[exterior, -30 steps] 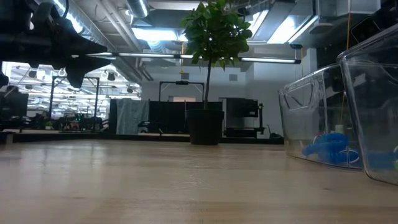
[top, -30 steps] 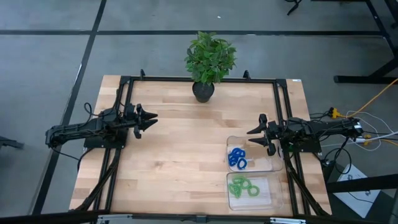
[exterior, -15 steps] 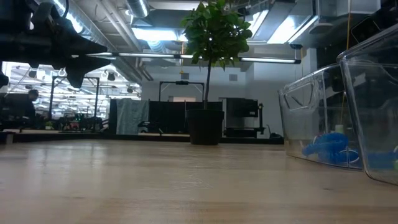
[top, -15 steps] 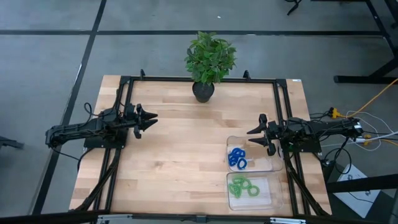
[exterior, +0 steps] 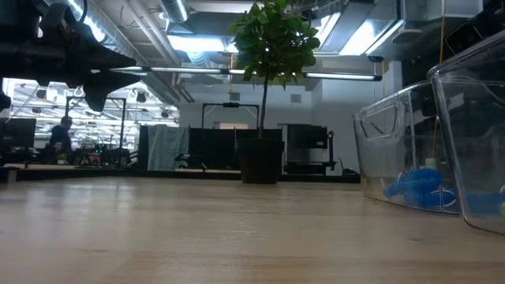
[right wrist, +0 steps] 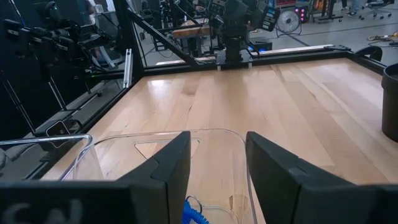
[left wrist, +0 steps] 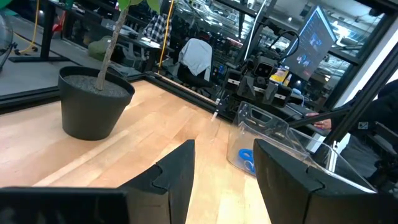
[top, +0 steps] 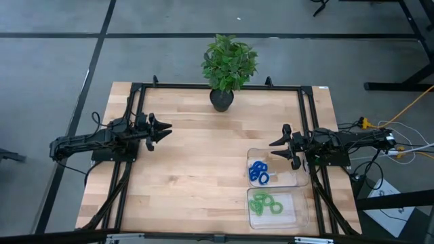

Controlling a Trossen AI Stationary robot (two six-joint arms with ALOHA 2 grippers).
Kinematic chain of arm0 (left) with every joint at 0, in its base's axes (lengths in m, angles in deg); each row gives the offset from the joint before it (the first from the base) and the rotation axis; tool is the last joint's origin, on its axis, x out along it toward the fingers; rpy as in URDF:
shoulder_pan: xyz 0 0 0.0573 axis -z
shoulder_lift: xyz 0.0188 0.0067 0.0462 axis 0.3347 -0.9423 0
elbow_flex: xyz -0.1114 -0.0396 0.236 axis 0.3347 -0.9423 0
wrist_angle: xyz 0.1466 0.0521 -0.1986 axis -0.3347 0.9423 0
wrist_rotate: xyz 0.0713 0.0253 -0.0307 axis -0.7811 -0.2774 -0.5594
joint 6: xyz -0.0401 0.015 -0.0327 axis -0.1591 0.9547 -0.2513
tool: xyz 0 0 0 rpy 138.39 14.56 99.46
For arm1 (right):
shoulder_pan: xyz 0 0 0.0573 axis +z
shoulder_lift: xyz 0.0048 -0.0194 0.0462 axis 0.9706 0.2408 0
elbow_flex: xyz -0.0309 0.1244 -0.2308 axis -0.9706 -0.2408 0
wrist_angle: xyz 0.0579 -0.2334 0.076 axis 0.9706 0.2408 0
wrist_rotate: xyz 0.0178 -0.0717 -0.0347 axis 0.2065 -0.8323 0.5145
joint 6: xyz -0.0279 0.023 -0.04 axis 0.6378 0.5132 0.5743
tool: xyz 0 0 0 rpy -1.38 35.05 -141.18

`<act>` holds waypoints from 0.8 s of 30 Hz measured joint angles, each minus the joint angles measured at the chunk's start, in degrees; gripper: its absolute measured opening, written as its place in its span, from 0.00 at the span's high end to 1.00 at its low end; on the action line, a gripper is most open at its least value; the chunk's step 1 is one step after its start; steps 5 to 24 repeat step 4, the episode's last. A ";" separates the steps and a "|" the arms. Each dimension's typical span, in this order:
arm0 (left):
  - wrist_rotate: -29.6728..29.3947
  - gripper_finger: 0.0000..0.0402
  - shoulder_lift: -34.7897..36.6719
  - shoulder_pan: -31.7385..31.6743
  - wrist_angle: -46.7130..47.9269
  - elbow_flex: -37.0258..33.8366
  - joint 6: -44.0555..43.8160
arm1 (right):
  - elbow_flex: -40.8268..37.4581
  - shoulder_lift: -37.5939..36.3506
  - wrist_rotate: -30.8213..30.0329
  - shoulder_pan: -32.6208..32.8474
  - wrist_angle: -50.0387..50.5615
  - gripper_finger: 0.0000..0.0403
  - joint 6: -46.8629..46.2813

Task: Sort spring keychains
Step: Return to Home Position

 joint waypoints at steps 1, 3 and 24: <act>0.00 0.61 0.00 0.00 -0.01 0.00 -0.02 | -0.01 0.00 0.00 0.01 -0.01 0.62 0.00; 0.00 0.61 0.00 0.00 -0.01 0.00 0.00 | -0.01 0.00 0.00 0.01 -0.01 0.62 0.00; 0.00 0.61 0.00 0.00 0.00 0.00 0.00 | -0.01 0.00 0.00 0.01 0.00 0.62 0.00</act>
